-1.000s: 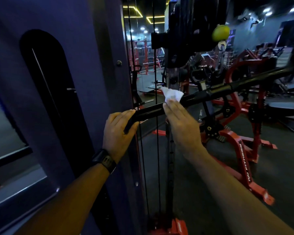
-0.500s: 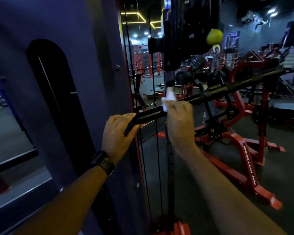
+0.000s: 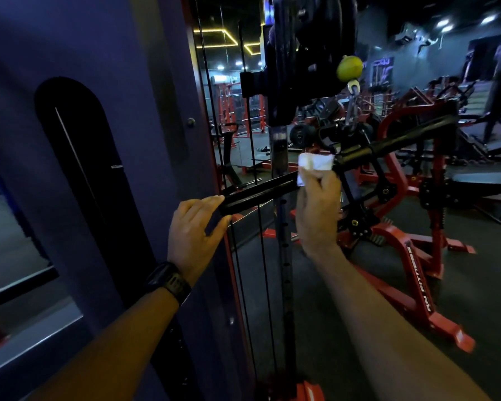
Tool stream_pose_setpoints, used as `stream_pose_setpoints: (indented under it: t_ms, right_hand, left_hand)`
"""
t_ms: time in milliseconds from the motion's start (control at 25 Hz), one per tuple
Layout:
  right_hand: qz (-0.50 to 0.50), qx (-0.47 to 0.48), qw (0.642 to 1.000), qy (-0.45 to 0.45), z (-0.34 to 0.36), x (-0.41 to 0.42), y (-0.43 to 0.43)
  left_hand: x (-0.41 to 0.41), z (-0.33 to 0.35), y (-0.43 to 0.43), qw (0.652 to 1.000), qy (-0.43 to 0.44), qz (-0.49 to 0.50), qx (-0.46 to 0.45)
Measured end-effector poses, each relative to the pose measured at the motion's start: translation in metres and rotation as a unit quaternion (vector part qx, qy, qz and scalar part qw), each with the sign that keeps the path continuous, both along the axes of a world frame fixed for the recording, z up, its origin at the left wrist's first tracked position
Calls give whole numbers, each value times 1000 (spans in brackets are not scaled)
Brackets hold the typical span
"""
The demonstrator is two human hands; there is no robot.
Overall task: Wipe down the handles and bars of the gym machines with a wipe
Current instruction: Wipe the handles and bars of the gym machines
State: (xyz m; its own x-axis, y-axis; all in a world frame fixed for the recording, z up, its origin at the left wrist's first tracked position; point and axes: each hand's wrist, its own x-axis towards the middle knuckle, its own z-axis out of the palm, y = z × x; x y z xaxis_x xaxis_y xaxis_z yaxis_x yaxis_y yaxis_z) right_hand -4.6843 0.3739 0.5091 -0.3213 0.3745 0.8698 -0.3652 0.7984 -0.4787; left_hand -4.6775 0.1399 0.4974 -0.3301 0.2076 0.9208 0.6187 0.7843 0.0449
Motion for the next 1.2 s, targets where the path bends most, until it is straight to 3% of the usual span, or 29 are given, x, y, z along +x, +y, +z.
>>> stream_pose_setpoints:
  t_ms: [40,120,200,360,520,640,760,880,1200]
  right_hand:
    - [19,-19,1000,6,-3,2,-5]
    - [81,-179,980,23,-4,8,-21]
    - [151,-335,930,11,-2,12,-37]
    - [231,-536,812,21,6,7,-47]
    - [261,-550,793,-9,5,10,-51]
    - [264,-618,740,36,14,11,-42]
    - [297,-598,744,1,12,11,-51]
    - [300,-621,723,39,11,11,-53]
    - [296,-609,736,-15,7,24,-83]
  left_hand:
    - [0,-1,1,1000,-2,1,2]
    - [1,-3,1,1000,-8,1,2]
    - [3,-4,0,1000,-7,3,3]
    - [5,-4,-2,1000,-5,12,7]
    - [5,-7,-6,1000,9,14,19]
    - [7,-12,-8,1000,14,12,-4]
    - [6,-14,-10,1000,9,25,13]
    - [5,-12,-11,1000,5,27,12]
    - [5,-16,-5,1000,5,25,13]
